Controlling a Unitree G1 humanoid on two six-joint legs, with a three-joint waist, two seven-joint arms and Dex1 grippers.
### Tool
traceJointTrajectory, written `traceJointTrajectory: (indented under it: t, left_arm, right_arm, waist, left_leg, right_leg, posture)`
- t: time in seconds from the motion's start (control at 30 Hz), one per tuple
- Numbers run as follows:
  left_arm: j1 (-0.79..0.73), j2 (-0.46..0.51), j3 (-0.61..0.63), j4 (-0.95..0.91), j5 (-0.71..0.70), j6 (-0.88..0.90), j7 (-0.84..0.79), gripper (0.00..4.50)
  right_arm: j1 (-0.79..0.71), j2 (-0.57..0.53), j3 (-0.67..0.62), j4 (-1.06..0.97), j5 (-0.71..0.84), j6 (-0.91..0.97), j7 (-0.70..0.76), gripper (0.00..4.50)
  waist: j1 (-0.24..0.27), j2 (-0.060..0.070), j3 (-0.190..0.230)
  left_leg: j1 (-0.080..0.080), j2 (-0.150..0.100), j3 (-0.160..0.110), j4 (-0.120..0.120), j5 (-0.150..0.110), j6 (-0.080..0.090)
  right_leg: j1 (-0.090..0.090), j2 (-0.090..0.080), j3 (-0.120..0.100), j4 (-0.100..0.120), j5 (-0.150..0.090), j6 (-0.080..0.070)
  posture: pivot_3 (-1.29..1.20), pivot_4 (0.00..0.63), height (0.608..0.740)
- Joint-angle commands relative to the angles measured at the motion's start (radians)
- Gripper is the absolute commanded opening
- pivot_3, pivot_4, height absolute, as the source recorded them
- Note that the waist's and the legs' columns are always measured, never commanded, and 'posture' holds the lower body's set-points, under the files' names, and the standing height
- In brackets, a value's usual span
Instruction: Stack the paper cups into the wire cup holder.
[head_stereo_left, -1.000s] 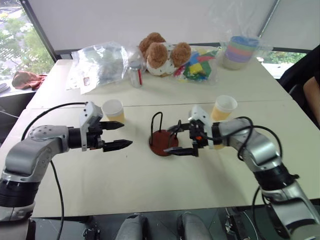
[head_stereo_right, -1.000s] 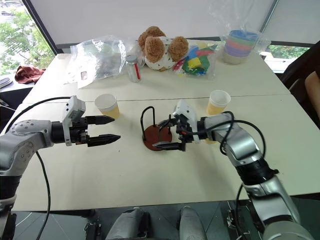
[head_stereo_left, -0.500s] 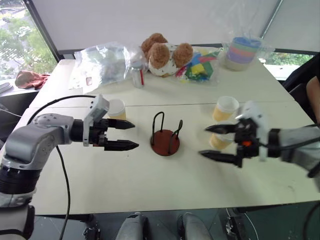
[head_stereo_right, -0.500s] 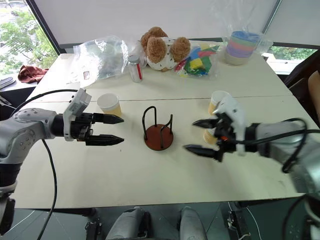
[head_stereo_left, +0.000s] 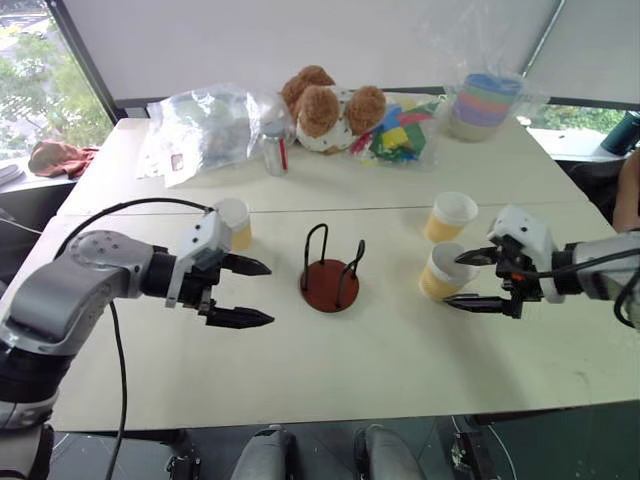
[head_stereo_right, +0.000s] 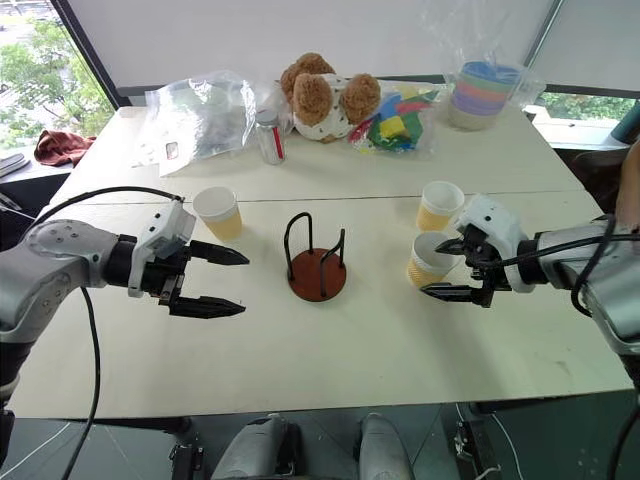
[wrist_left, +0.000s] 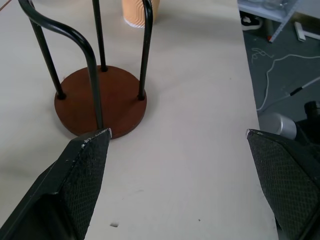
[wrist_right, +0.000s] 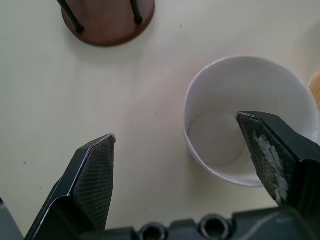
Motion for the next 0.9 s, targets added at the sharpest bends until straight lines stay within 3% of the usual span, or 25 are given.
traceJointTrajectory:
  t: [0.03,0.1,0.3,0.33,0.47,0.67,0.9]
  left_arm:
    - [0.009,0.002,0.061,-0.039,-0.029,0.012,0.031,4.5]
    - [0.023,0.004,0.073,-0.051,-0.035,0.02,0.041,4.5]
    - [0.052,0.011,0.089,-0.067,-0.046,0.026,0.062,4.5]
    - [0.052,0.011,0.089,-0.067,-0.046,0.026,0.063,4.5]
    - [0.056,0.018,0.087,-0.056,-0.036,0.018,0.058,4.5]
    - [0.047,0.038,0.073,-0.025,-0.015,-0.001,0.032,4.5]
    - [0.055,0.042,0.087,-0.027,-0.016,0.003,0.041,4.5]
  right_arm:
    - [-0.044,0.004,0.042,0.052,-0.056,-0.071,0.044,3.96]
    - [-0.062,0.008,0.059,0.081,-0.074,-0.099,0.063,3.37]
    - [-0.092,0.019,0.076,0.113,-0.102,-0.139,0.103,0.33]
    - [-0.094,0.02,0.077,0.114,-0.105,-0.141,0.107,0.04]
    - [-0.178,0.05,0.076,0.107,-0.106,-0.167,0.129,0.04]
    - [-0.639,0.204,0.159,0.165,-0.07,-0.13,0.272,0.04]
    - [-0.812,0.297,0.221,0.249,-0.063,-0.132,0.413,0.04]
  waist:
    - [0.003,0.0,0.0]
    - [0.003,0.0,0.0]
    - [0.002,0.0,0.0]
    - [0.002,0.0,0.0]
    - [0.0,0.0,0.0]
    - [-0.024,0.006,0.004]
    - [-0.015,0.003,0.004]
  left_leg:
    - [0.0,0.0,0.0,0.0,0.0,0.0]
    - [0.0,0.0,0.0,0.0,0.0,0.0]
    - [0.0,0.0,0.0,0.0,0.0,0.0]
    - [0.0,0.0,0.0,0.0,0.0,0.0]
    - [0.0,0.0,0.0,0.0,0.0,0.0]
    - [0.0,0.0,0.0,0.0,0.001,-0.002]
    - [-0.002,0.0,-0.001,0.0,0.001,-0.002]
  right_leg:
    - [0.0,0.0,0.0,0.0,0.0,0.0]
    - [0.0,0.0,0.0,0.0,0.0,0.0]
    - [0.0,0.0,0.0,0.0,0.0,0.0]
    - [0.0,0.0,0.0,0.0,0.0,0.0]
    - [0.0,0.0,0.0,0.0,0.0,0.0]
    - [-0.003,0.001,0.001,0.004,0.0,0.0]
    - [-0.002,0.0,0.0,0.002,0.0,0.0]
  posture:
    - [0.0,0.15,0.74]
    - [0.0,0.15,0.74]
    - [0.0,0.15,0.74]
    - [0.0,0.15,0.74]
    - [0.0,0.15,0.74]
    - [0.0,0.15,0.74]
    - [0.0,0.15,0.74]
